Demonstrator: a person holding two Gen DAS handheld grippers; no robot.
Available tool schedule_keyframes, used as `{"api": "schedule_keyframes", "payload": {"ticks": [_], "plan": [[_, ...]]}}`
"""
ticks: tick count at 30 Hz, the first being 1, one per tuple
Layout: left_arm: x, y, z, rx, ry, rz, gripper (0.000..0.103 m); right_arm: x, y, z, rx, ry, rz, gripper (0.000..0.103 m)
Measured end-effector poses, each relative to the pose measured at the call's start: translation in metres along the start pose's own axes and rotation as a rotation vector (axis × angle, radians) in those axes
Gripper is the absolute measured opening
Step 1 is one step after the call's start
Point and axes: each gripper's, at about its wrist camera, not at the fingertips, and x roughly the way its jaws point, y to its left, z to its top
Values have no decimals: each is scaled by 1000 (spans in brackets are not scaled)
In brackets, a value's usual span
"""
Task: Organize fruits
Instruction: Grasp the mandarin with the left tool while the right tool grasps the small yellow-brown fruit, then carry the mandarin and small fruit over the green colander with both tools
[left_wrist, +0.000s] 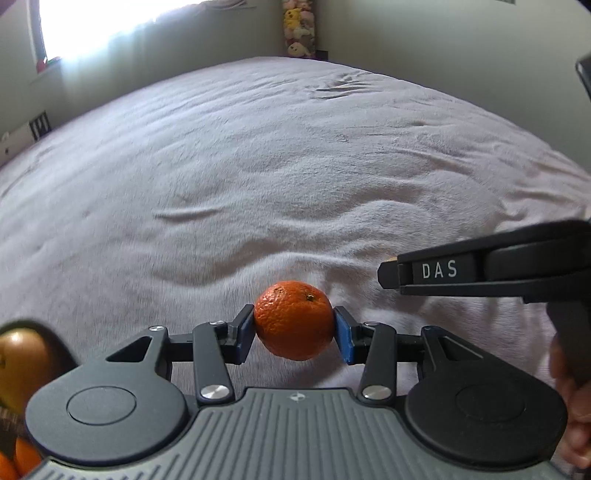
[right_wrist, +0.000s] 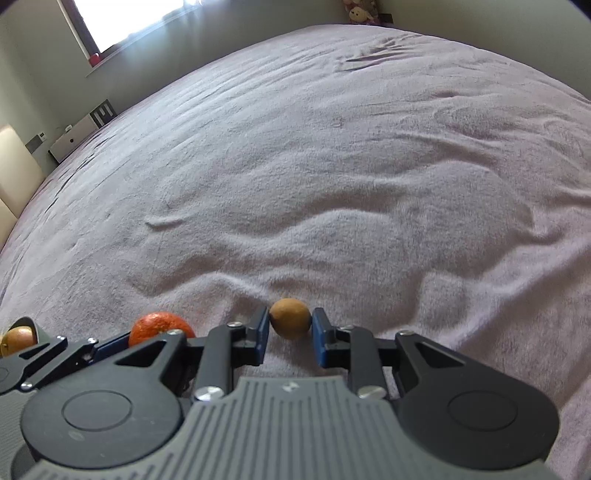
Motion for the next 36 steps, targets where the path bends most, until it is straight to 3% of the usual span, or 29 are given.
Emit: {"api": "schedule_keyframes", "payload": {"ticks": [5,11,23,36], "plan": [[-25,3,-3,-55,0,-24,50,-16,0,-8,5,27,1,21],[-57,-6,-10,-28,-11,-32,50,-38,6,-21,-14,52,24,21],[-125,2,-24,-61,-43,-47,50,-93,39,-37,-133,17,86,21],[-186,54,-39,-175,-84,87,50,-145,101,-48,-319,-76,173,21]]}}
